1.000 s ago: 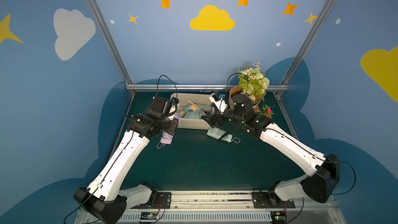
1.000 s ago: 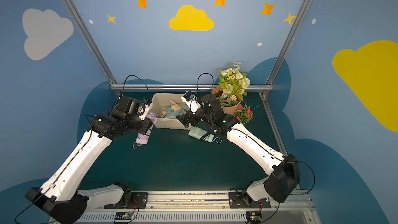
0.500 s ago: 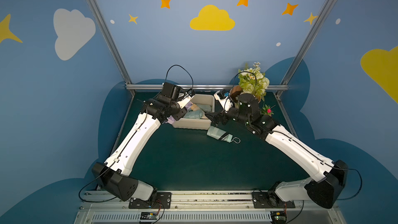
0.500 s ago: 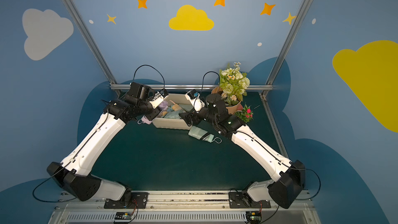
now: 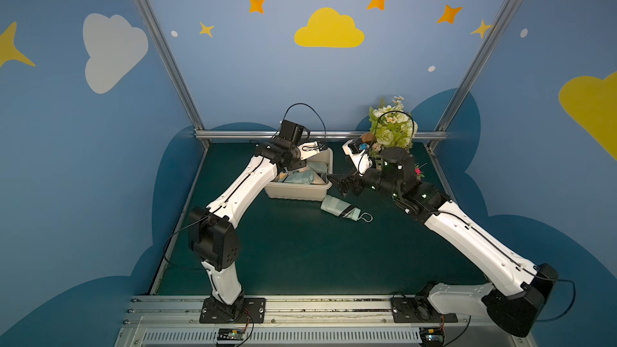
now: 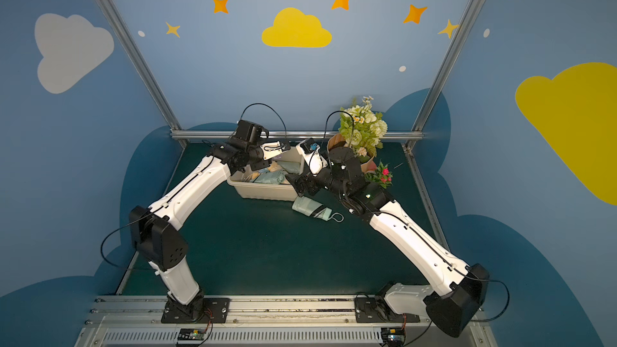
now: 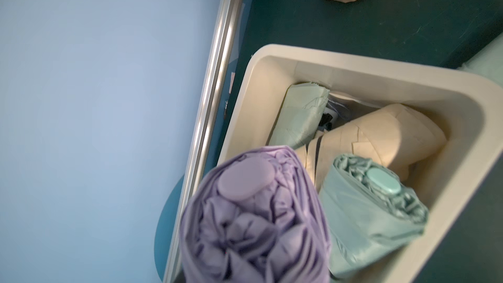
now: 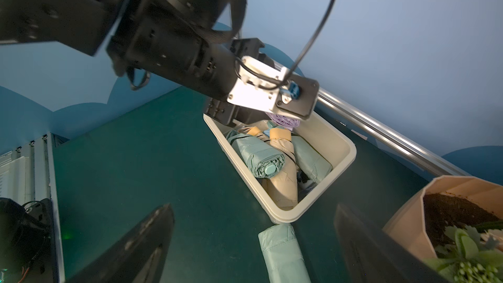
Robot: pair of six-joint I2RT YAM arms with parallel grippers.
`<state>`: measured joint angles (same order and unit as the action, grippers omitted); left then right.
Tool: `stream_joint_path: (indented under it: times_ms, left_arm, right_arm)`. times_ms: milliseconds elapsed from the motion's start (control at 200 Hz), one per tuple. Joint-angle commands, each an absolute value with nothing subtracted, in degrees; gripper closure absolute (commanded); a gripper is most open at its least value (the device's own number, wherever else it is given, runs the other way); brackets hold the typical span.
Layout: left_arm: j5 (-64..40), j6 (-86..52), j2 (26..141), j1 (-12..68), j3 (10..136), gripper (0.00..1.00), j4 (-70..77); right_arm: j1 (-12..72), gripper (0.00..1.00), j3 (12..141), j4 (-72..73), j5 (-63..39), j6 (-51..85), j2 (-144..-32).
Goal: Put the umbrella into the storage box
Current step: Place the umbrella in the storage box.
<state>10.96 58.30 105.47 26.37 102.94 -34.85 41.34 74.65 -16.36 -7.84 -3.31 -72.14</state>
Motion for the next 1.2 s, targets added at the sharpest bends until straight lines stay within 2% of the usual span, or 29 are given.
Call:
stream_joint_path:
  times_ms: [0,225,310,345,390,415,430,440,450,681,876,1011,1191]
  left_arm:
    - [10.12,67.98,109.14,27.27,107.49,0.98,-30.16]
    - [9.46,69.39,118.52,28.22,114.83,0.95,-30.51]
    - [10.37,69.53,120.38,28.26,115.4,0.89,-32.04]
    - [10.84,69.42,120.82,28.26,115.45,0.78,-32.26]
    - [11.29,68.77,121.07,28.23,115.46,0.57,-32.26]
    - [11.47,68.34,121.08,28.2,115.42,0.33,-32.13]
    - [11.55,68.21,121.05,28.22,115.48,0.08,-32.09]
    - [11.59,68.12,121.1,28.22,115.49,0.02,-32.04]
    - [11.64,68.05,121.04,28.21,115.53,0.01,-32.0]
    - [12.56,66.09,116.69,28.65,115.77,0.0,-28.78]
    - [9.93,60.99,106.01,28.57,109.99,0.0,-23.07]
    - [9.95,49.55,95.89,28.61,101.28,0.0,-14.96]
    - [14.15,25.61,80.65,28.39,82.95,0.0,-1.1]
  right_arm:
    - [41.16,0.02,73.77,-19.41,-6.03,-2.15,-69.6]
    - [41.21,0.02,73.13,-22.16,-4.55,-1.49,-66.78]
    - [41.19,0.02,72.87,-22.71,-3.72,-1.48,-65.55]
    - [41.16,0.02,72.62,-22.96,-3.27,-1.46,-65.02]
    - [41.2,0.02,72.23,-23.02,-2.85,-1.46,-64.4]
    - [41.18,0.02,72.04,-23.11,-2.65,-1.47,-64.03]
    - [41.21,0.02,71.92,-23.13,-2.47,-1.46,-63.85]
    - [41.22,0.02,71.82,-23.21,-2.4,-1.42,-63.71]
    - [41.18,0.02,71.68,-23.2,-2.34,-1.43,-63.54]
    - [41.21,0.02,70.14,-20.25,-1.73,-1.62,-61.28]
    - [41.12,0.02,69.16,-17.94,-2.2,-4.48,-60.82]
    - [41.0,0.02,67.18,-20.49,-3.89,-10.46,-62.12]
    - [41.75,0.02,65.35,-25.99,-7.64,-20.98,-65.78]
